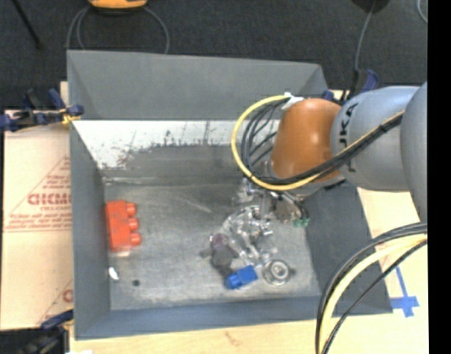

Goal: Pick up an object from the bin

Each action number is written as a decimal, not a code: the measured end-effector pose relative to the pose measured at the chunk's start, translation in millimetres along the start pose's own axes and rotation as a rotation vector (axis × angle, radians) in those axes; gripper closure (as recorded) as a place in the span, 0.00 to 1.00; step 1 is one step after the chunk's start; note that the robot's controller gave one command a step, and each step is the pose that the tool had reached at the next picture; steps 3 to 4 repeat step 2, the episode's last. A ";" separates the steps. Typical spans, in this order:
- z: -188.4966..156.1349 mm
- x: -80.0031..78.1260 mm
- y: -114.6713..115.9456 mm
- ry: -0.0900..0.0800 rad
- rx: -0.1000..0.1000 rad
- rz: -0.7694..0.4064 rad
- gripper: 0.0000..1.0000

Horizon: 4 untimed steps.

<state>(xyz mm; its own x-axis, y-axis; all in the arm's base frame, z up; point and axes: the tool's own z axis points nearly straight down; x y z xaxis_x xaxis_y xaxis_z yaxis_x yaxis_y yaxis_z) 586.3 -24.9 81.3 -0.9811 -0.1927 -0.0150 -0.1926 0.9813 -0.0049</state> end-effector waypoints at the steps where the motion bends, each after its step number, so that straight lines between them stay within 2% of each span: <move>1: -4.2 -1.5 0.3 -0.005 0.000 0.000 1.00; 2: -149.5 -18.0 -31.7 0.005 -0.002 -0.280 1.00; 4: -149.5 -18.0 -31.7 0.005 -0.002 -0.280 1.00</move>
Offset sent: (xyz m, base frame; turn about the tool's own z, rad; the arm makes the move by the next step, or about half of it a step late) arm 0.0000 0.0000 0.0000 0.0000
